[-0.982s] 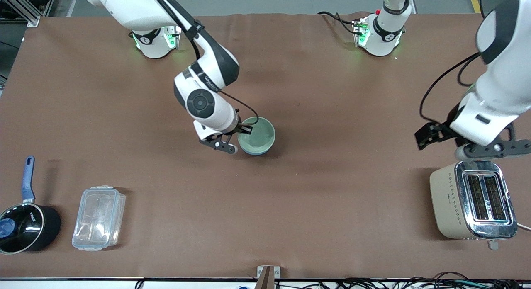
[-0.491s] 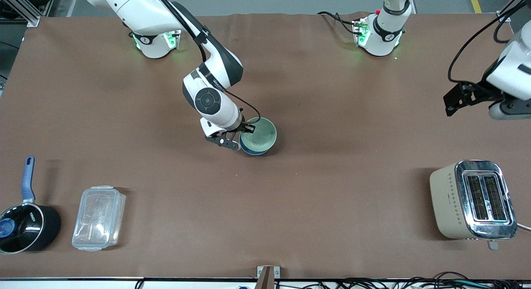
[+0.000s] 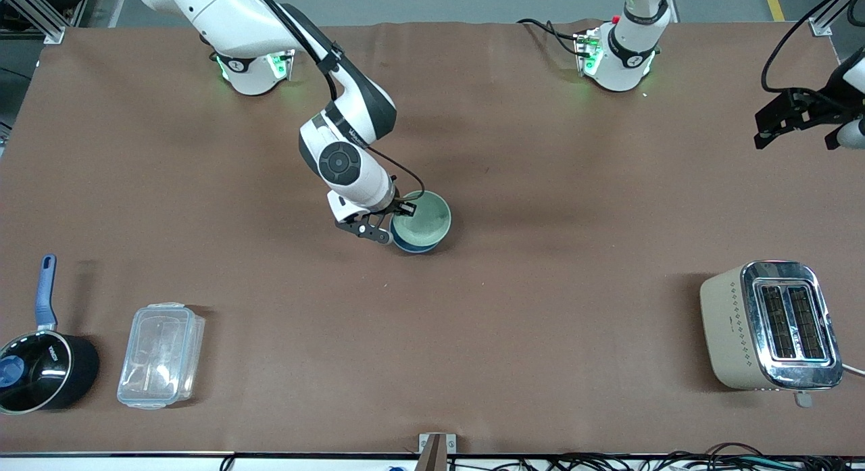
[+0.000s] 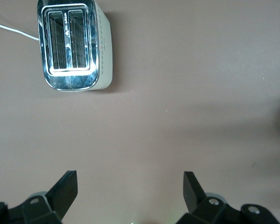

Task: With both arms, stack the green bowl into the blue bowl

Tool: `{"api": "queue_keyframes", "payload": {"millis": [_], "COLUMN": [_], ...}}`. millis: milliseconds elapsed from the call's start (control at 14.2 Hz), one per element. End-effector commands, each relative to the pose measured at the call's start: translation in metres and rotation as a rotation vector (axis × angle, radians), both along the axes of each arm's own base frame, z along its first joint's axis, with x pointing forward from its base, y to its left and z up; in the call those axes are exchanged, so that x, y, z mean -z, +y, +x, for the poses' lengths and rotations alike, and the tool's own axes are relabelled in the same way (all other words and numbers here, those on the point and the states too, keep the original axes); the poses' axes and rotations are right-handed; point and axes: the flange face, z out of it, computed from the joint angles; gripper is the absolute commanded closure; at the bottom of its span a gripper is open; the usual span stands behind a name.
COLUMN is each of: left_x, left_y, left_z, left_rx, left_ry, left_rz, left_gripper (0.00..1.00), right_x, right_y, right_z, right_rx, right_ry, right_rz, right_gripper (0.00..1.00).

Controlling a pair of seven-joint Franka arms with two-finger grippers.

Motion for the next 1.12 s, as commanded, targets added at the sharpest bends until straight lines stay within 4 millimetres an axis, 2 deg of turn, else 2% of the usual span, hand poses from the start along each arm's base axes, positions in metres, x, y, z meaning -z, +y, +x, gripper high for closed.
{"api": "queue_keyframes", "payload": {"millis": [0,211,281,351,421,561,772,912,1053], "left_x": [0.0,0.003,0.003,0.005,0.006,0.01,0.01,0.008,0.009], "left_y": [-0.005,-0.001,-0.002,-0.002,-0.002,-0.005,-0.009,-0.014,-0.014], "left_z": [-0.016,-0.009,-0.008,-0.007,-0.006,-0.002,-0.003,-0.005,-0.006], "left_rx": [0.018,0.011,0.013,0.013,0.012,0.018,0.021,0.02,0.011], "left_ry": [0.005,0.0,-0.001,0.003,0.006,0.004,0.003,0.004,0.01], "left_rz": [-0.007,-0.013,-0.013,-0.013,-0.015,-0.016,-0.016,-0.032,-0.053], "left_gripper": [0.0,0.0,0.0,0.0,0.0,0.0,0.0,0.0,0.0], "right_x": [-0.004,-0.005,-0.01,-0.019,-0.044,-0.091,-0.177,-0.218,-0.246], "right_y": [-0.001,-0.005,-0.008,-0.015,-0.025,-0.062,-0.141,-0.195,-0.241], "right_z": [-0.004,0.0,0.002,0.007,0.013,0.028,0.052,0.063,0.072], "right_rx": [0.01,0.018,0.022,0.024,0.025,-0.017,0.01,-0.078,-0.175], "right_ry": [-0.01,-0.01,-0.005,-0.001,-0.011,-0.087,-0.21,-0.247,-0.244], "right_rz": [-0.001,-0.002,-0.004,-0.011,-0.021,-0.13,-0.247,-0.251,-0.267], "right_gripper": [0.73,0.15,0.05,0.0,0.0,0.0,0.0,0.0,0.0]}}
